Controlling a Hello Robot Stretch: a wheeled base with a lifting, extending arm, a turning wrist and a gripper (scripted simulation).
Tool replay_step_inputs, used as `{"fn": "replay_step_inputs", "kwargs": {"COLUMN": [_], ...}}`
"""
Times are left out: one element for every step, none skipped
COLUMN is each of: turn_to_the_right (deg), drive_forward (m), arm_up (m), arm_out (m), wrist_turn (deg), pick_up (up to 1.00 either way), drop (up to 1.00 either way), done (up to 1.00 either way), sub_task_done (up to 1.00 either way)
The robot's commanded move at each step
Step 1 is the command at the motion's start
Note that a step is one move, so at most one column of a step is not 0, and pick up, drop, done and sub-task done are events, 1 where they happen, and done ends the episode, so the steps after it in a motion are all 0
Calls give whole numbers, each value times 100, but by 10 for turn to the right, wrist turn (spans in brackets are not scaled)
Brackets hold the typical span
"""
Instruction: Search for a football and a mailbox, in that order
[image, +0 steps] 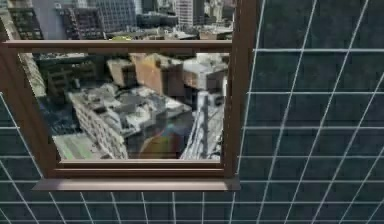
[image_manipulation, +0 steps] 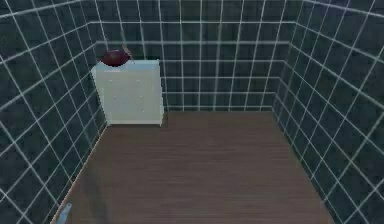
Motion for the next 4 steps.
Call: {"fn": "replay_step_inputs", "kwargs": {"turn_to_the_right": [450,450,0,0], "drive_forward": [0,0,100,35], "arm_up": [0,0,0,0], "arm_out": [0,0,0,0], "wrist_turn": [0,0,0,0], "pick_up": [0,0,0,0], "drop": [0,0,0,0], "done": [0,0,0,0], "sub_task_done": [0,0,0,0]}}
